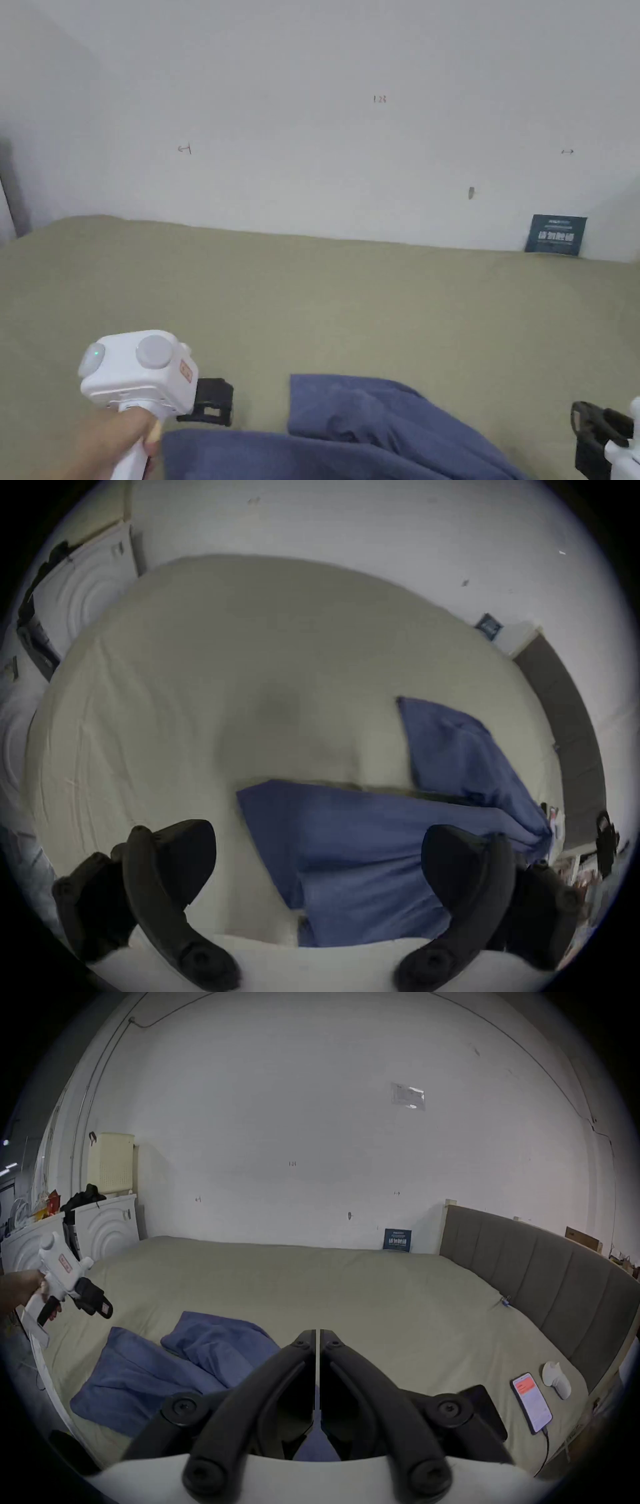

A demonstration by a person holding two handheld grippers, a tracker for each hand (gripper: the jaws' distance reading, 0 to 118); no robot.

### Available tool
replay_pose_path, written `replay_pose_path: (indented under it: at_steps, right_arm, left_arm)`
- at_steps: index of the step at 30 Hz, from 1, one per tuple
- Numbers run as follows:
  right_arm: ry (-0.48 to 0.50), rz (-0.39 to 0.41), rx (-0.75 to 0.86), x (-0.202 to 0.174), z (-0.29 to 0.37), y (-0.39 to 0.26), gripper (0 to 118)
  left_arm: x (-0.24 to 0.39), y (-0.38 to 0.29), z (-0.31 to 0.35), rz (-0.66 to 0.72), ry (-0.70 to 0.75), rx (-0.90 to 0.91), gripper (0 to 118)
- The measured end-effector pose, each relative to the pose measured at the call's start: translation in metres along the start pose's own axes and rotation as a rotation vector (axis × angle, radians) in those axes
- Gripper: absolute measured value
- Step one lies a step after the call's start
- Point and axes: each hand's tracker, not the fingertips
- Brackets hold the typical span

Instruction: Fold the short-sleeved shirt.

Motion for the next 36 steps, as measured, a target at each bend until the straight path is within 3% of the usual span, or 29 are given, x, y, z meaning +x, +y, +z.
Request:
replay_pose_path:
  at_steps: [3,9,11,12,13,15,16,20,24,27,28,29,30,36]
  right_arm:
    - [-0.001,0.000,-0.035,0.004,-0.013,-0.005,3]
    - [-0.012,-0.016,-0.076,0.012,-0.027,-0.012,3]
    - [0.007,-0.023,-0.096,0.014,-0.030,-0.014,6]
    - [0.016,-0.022,-0.106,0.014,-0.031,-0.016,15]
    - [0.029,-0.012,-0.128,0.014,-0.033,-0.016,46]
    - [0.045,0.020,-0.194,0.011,-0.037,-0.020,108]
    - [0.066,0.021,-0.237,0.009,-0.040,-0.022,117]
    - [0.134,-0.007,-0.361,0.006,-0.042,-0.032,115]
    - [0.129,-0.004,-0.476,0.004,-0.057,-0.051,114]
    - [0.123,-0.008,-0.471,0.007,-0.060,-0.056,87]
    - [0.119,-0.017,-0.465,0.009,-0.060,-0.056,87]
    - [0.110,-0.048,-0.470,0.008,-0.060,-0.055,51]
    - [0.121,-0.085,-0.489,0.007,-0.060,-0.055,8]
    - [0.114,-0.107,-0.454,0.010,-0.058,-0.042,8]
  left_arm:
    - [0.002,-0.016,-0.021,0.025,-0.015,-0.083,112]
    - [0.014,-0.038,-0.024,-0.076,0.055,-0.029,81]
    - [0.011,-0.037,-0.018,-0.144,0.130,0.004,43]
    - [0.010,-0.039,-0.015,-0.156,0.103,0.025,23]
    - [0.008,-0.040,-0.011,-0.129,0.003,0.033,10]
    - [0.009,-0.042,-0.002,-0.074,-0.068,0.029,9]
    - [0.011,-0.043,0.000,-0.079,-0.066,0.030,9]
    - [0.019,-0.045,0.009,-0.123,-0.060,0.056,8]
    - [0.018,-0.043,0.013,-0.105,-0.097,0.052,8]
    - [0.012,-0.041,0.014,-0.084,-0.112,0.060,8]
    - [0.011,-0.042,0.016,-0.077,-0.114,0.070,8]
    - [0.010,-0.043,0.018,-0.073,-0.114,0.084,8]
    - [0.007,-0.042,0.017,-0.069,-0.114,0.100,8]
    - [-0.003,-0.044,0.043,-0.065,-0.135,0.283,4]
